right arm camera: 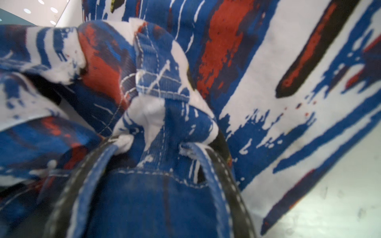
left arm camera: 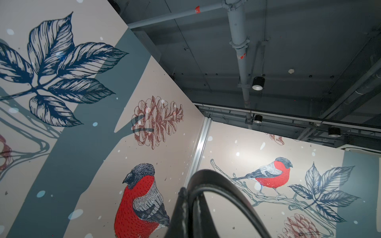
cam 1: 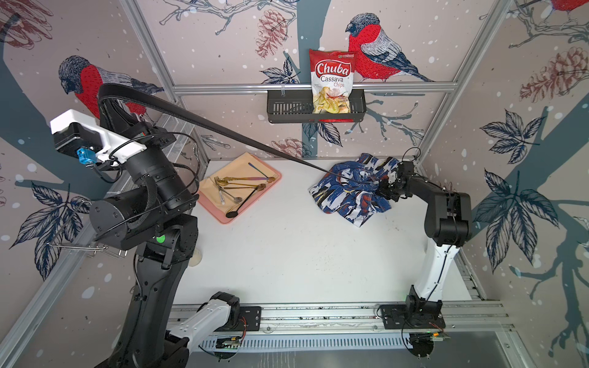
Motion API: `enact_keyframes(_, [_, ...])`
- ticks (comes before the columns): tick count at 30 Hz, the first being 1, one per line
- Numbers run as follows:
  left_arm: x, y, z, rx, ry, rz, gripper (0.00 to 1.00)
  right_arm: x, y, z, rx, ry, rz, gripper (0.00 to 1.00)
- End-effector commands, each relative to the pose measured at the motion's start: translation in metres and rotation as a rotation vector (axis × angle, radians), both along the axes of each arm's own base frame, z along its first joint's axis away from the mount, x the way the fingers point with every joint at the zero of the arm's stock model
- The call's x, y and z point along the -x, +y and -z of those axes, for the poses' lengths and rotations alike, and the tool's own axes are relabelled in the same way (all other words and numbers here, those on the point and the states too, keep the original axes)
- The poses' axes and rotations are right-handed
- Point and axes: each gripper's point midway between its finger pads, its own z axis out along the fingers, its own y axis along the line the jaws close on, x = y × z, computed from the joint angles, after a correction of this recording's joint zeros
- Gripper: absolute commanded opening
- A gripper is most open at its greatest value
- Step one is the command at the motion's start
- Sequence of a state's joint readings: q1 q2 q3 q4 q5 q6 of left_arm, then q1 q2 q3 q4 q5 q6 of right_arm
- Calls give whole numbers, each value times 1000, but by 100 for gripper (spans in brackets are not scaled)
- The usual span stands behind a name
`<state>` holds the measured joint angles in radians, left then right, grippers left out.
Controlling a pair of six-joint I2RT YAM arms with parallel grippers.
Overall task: Remove the belt from the trousers
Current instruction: Remove the belt from the trousers, then place the belt at the center of the board.
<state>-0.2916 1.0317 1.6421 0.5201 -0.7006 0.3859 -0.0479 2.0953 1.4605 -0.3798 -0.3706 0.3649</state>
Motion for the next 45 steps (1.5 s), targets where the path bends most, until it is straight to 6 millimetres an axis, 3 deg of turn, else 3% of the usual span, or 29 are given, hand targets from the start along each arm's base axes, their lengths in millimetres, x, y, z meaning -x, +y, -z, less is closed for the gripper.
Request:
enact_keyframes(1, [86, 24, -42, 24, -286, -134, 0, 20, -47, 27, 206, 119, 113, 0])
enact_keyframes(6, [105, 36, -28, 59, -285, -198, 0, 17, -55, 27, 244, 128, 139, 0])
enact_keyframes(10, [139, 49, -15, 82, -330, -374, 0, 23, -67, 30, 301, 149, 164, 0])
enact_keyframes(14, [171, 55, -37, 67, -351, -484, 0, 26, -72, 35, 316, 156, 179, 0])
enact_keyframes(17, [184, 51, -49, 15, -373, -536, 0, 27, -74, 38, 322, 168, 185, 0])
enact_keyframes(19, [180, 54, -51, 26, -338, -498, 0, 26, -70, 37, 309, 163, 183, 0])
enact_keyframes(21, [153, 48, -47, 0, -261, -413, 0, 22, -63, 33, 302, 153, 168, 0])
enact_keyframes(25, [27, -2, -9, -153, 42, -119, 0, 8, -32, 19, 287, 116, 95, 0])
enact_keyframes(26, [-12, -21, 10, -177, 128, -6, 0, 6, -19, 16, 269, 104, 70, 0])
enact_keyframes(29, [-104, -64, 78, -165, 351, 226, 0, 5, 27, 7, 229, 77, -26, 0])
enact_keyframes(32, [-164, -96, 146, -121, 494, 377, 0, 14, 72, 3, 209, 67, -117, 0])
enact_keyframes(38, [-219, -132, 251, -166, 727, 414, 0, 40, 133, -12, 168, 30, -225, 0])
enact_keyframes(42, [-242, -149, 301, -211, 857, 459, 0, 59, 147, -14, 191, 50, -276, 0])
enact_keyframes(45, [-253, -178, 340, -263, 936, 603, 0, 76, 147, -13, 253, 77, -305, 0])
